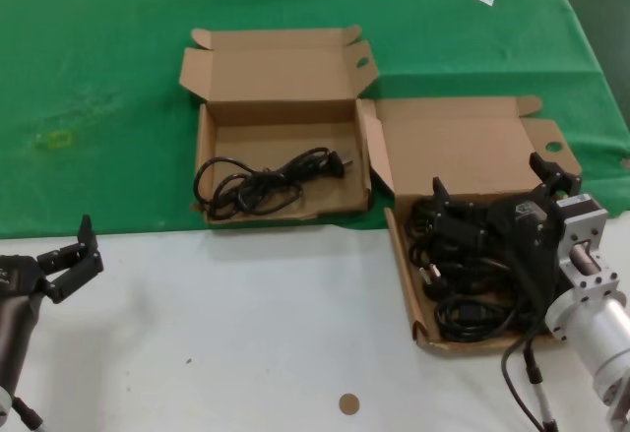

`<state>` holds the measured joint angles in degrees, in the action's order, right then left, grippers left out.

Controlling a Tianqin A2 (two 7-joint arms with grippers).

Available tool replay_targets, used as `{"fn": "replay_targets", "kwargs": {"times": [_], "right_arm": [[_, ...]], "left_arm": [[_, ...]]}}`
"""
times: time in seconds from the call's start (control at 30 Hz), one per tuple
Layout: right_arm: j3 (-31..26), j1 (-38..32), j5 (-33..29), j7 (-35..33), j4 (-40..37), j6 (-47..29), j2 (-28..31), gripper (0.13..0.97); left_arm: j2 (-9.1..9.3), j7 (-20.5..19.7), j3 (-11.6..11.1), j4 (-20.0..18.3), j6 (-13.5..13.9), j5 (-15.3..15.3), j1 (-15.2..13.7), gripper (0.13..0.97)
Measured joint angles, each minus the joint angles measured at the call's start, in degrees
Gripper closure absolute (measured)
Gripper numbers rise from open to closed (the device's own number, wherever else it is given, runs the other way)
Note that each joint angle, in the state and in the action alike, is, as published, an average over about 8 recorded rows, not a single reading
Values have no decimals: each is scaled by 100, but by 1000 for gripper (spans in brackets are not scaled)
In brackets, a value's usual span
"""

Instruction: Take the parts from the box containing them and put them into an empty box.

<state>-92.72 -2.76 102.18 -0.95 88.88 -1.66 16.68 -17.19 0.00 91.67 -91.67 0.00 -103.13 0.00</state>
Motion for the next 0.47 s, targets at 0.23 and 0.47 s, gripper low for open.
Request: {"fn": "replay_targets", "kwargs": {"times": [0.23,0.47], "right_arm": [[0,0,0,0,0,0,0,129],[0,0,0,0,0,0,0,129]], "left_arm": [[0,0,0,0,0,0,0,132],[0,0,0,0,0,0,0,132]]}}
